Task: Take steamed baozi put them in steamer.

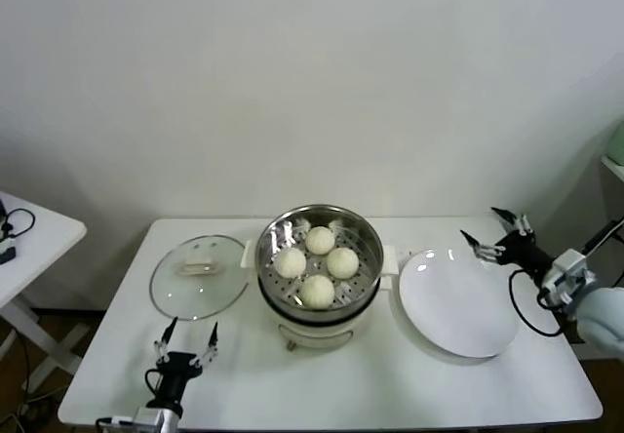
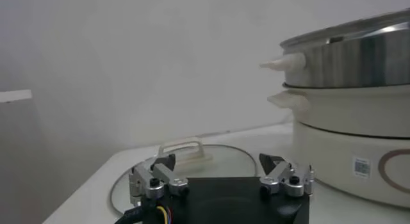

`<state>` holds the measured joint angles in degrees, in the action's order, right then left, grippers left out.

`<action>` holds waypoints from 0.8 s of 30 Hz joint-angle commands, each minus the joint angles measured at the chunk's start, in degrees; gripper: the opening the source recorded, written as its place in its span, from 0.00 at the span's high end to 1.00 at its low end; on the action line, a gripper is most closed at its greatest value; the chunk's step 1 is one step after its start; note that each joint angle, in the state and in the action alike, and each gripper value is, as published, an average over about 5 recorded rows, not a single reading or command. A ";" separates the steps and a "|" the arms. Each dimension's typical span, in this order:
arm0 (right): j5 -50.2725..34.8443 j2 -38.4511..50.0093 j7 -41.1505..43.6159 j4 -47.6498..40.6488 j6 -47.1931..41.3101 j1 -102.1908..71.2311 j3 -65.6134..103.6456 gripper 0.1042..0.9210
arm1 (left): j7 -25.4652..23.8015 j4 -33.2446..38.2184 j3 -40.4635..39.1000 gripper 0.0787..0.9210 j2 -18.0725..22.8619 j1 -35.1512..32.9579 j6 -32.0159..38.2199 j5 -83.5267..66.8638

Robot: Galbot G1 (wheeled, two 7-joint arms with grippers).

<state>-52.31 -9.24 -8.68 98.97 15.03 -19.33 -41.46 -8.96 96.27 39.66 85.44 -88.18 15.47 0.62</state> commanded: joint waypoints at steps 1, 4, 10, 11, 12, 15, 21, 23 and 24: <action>2.78 -19.18 -1.77 -1.10 2.60 -54.48 60.82 0.12 | 0.04 -0.50 -0.01 0.12 0.13 0.37 0.09 -0.27; 4.14 -24.69 -0.81 0.00 3.08 -61.68 66.98 0.12 | 0.06 -0.82 0.01 0.12 0.13 0.53 0.18 -0.30; 6.82 -33.35 1.74 0.59 7.55 -70.90 73.75 0.12 | 0.05 -0.92 0.00 0.12 0.07 0.51 0.43 -0.44; 7.03 -34.15 2.22 0.65 8.33 -71.64 74.16 0.12 | 0.05 -0.89 -0.01 0.12 0.04 0.49 0.46 -0.47; 7.29 -35.03 2.66 0.74 9.07 -72.38 74.56 0.12 | 0.06 -0.87 -0.01 0.12 0.02 0.49 0.49 -0.52; 7.96 -37.07 3.31 1.09 10.00 -73.50 75.05 0.12 | 0.09 -0.84 -0.02 0.12 -0.01 0.54 0.56 -0.67; 10.46 -39.64 4.38 1.39 10.45 -74.37 74.14 0.12 | 0.11 -0.45 -0.06 0.12 0.03 0.55 0.57 -1.07; 11.32 -40.26 4.56 1.37 10.56 -74.41 73.63 0.12 | 0.12 -0.30 -0.02 0.12 0.04 0.54 0.57 -1.24; 11.75 -40.54 4.62 1.33 10.62 -74.40 73.37 0.12 | 0.13 -0.21 0.01 0.12 0.04 0.53 0.56 -1.34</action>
<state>-44.80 -40.83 -5.85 100.06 23.13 -83.78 23.81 -8.87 95.80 39.61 85.44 -87.67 16.06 -0.39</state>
